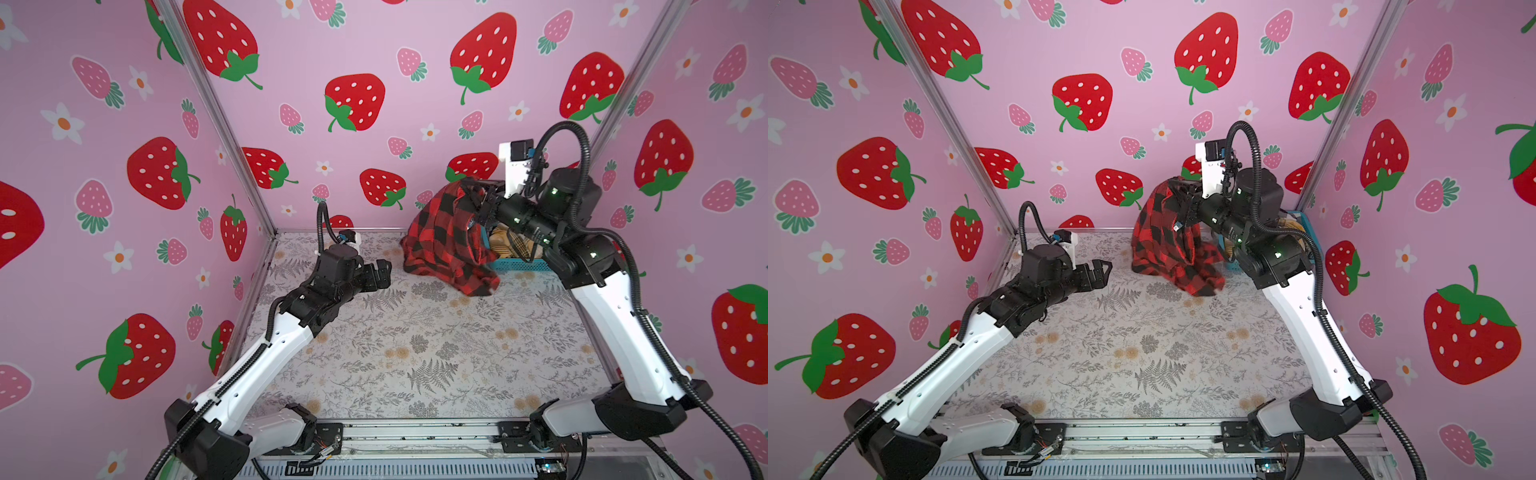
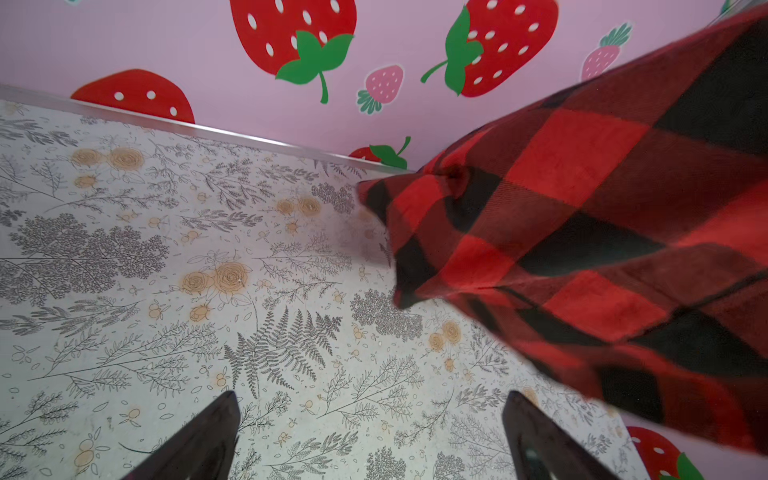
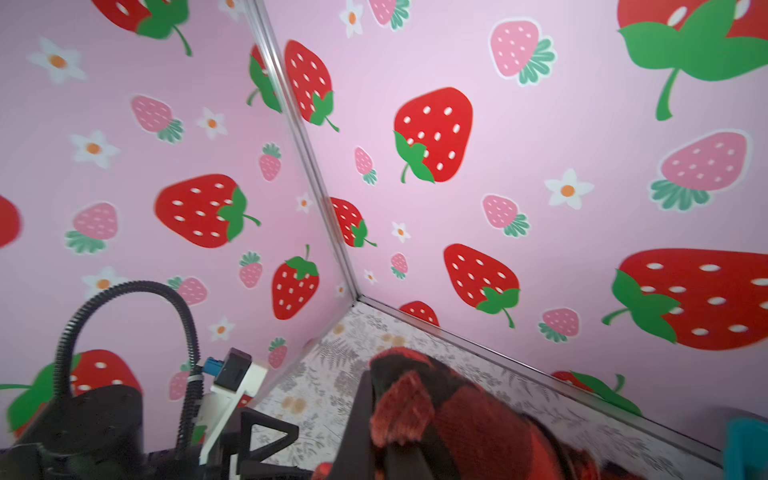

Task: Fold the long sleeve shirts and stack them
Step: 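Drag the plaid shirt off the basket onto the table with the right gripper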

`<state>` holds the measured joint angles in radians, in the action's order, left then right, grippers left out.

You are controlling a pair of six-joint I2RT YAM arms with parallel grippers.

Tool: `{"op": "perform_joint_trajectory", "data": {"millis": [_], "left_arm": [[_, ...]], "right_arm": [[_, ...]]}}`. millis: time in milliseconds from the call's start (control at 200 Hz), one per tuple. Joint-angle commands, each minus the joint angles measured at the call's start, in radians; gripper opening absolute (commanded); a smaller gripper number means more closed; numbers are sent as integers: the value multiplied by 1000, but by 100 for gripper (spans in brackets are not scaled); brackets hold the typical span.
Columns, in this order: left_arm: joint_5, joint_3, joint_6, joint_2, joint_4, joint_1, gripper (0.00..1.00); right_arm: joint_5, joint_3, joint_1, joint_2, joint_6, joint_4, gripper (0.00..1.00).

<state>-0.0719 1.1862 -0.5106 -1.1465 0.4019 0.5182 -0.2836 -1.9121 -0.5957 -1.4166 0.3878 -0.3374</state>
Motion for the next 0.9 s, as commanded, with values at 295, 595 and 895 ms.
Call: {"op": "perform_joint_trajectory", "data": {"millis": [295, 595, 895], "left_arm": [[-137, -96, -39, 111, 150, -42, 99], [-23, -121, -176, -92, 226, -122, 96], [17, -253, -195, -11, 525, 180, 99]], "right_arm": [[-21, 195, 167, -124, 198, 52, 0], [141, 462, 289, -257, 137, -37, 65], [464, 762, 188, 21, 143, -92, 97]]}}
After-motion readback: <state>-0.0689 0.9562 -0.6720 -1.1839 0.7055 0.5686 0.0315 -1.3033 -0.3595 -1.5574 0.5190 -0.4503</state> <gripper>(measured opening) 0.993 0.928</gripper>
